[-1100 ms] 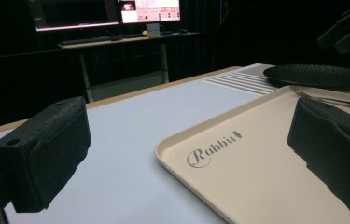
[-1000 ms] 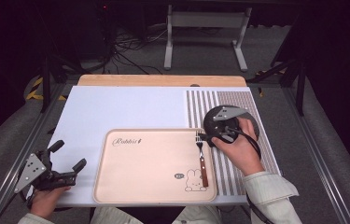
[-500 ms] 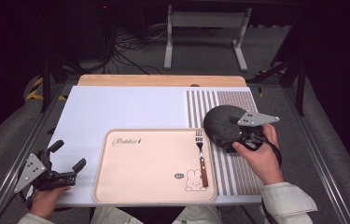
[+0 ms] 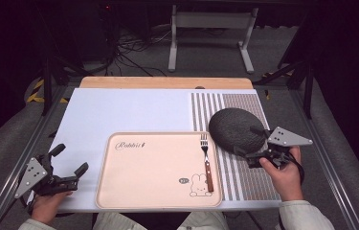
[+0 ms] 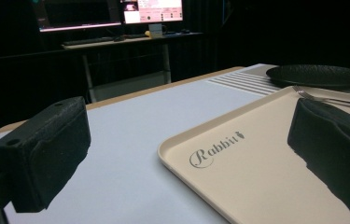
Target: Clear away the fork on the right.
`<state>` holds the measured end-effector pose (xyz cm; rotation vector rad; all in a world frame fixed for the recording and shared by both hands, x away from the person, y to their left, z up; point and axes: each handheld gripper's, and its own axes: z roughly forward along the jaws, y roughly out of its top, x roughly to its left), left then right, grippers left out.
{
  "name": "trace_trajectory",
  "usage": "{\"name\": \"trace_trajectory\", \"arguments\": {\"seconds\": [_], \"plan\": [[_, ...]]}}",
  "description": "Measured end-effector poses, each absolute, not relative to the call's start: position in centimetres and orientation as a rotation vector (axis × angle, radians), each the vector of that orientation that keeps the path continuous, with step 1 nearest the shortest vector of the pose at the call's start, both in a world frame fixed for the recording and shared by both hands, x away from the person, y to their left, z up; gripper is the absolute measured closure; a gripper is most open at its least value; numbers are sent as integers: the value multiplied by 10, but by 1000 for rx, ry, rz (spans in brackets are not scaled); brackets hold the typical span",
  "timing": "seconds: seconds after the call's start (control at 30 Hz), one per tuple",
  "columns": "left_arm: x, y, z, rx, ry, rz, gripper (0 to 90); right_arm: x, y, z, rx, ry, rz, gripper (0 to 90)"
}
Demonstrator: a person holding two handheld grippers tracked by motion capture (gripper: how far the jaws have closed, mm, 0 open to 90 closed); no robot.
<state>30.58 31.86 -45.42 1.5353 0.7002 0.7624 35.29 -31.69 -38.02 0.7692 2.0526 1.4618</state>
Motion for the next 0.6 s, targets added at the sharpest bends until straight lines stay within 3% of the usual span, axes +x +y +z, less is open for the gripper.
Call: {"name": "trace_trajectory", "arguments": {"seconds": [0.6], "plan": [[303,319,-452,1516,706,773,0,340,-348,-427,765,1957,1530,31]]}}
